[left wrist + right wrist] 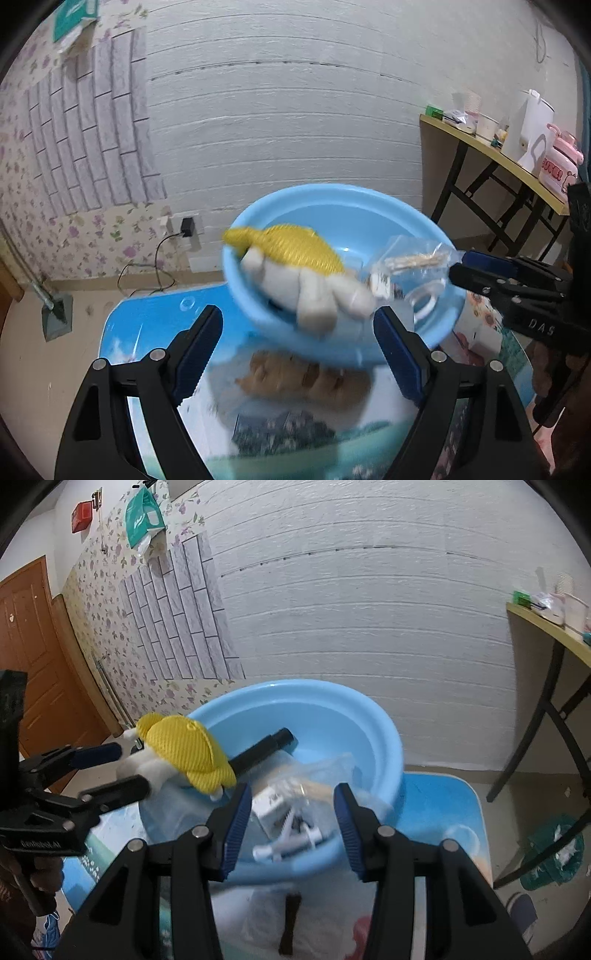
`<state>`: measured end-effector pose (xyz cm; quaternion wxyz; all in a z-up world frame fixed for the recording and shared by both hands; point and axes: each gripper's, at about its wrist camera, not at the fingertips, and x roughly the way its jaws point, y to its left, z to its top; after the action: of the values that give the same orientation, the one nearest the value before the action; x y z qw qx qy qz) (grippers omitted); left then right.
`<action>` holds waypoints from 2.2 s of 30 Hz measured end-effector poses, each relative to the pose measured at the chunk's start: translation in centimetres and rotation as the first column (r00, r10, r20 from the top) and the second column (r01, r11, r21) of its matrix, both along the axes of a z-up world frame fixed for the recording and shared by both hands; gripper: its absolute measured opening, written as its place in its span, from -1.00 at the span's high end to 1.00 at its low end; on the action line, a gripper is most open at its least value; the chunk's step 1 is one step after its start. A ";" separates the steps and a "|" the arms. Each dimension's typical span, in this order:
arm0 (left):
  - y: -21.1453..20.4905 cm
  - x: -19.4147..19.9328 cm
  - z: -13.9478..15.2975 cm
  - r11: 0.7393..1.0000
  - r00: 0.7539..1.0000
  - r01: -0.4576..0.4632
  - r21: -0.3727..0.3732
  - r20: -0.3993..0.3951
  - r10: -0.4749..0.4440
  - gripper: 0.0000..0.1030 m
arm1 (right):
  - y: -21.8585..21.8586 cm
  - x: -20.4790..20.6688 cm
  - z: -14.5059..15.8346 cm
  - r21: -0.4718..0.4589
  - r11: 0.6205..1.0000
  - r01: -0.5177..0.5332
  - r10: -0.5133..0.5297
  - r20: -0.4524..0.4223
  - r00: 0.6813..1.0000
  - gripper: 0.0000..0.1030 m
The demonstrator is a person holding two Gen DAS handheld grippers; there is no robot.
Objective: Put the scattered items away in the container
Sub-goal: 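Open both grippers to release the doll and hanger into the basin, then move the left gripper to the green tissue packet while the right moves to the white charger, then lower onto the green tissue packet with the left gripper while the right closes on the white charger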
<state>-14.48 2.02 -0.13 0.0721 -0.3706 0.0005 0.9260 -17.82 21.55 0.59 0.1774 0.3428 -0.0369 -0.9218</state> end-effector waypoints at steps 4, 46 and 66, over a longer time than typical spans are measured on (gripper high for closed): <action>-0.9 2.3 -0.5 0.999 0.999 -0.030 0.016 0.013 0.030 -0.63 | 1.1 2.0 -0.3 0.016 1.000 0.027 -0.027 0.015 1.000 0.11; 4.6 12.8 -11.1 0.988 0.970 0.137 -0.070 0.212 -0.119 -0.92 | 8.8 7.9 -8.1 0.162 0.968 0.193 -0.221 0.178 0.959 -0.17; 1.2 11.9 -11.2 0.999 0.994 0.012 -0.053 0.111 -0.006 -0.58 | 5.9 9.2 -9.0 0.142 0.986 0.087 -0.114 0.196 0.974 0.10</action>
<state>-2.55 3.22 -11.31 0.0663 -0.4233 0.0228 0.9033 -8.64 27.44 -8.41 0.1025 0.4438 -0.0111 -0.8902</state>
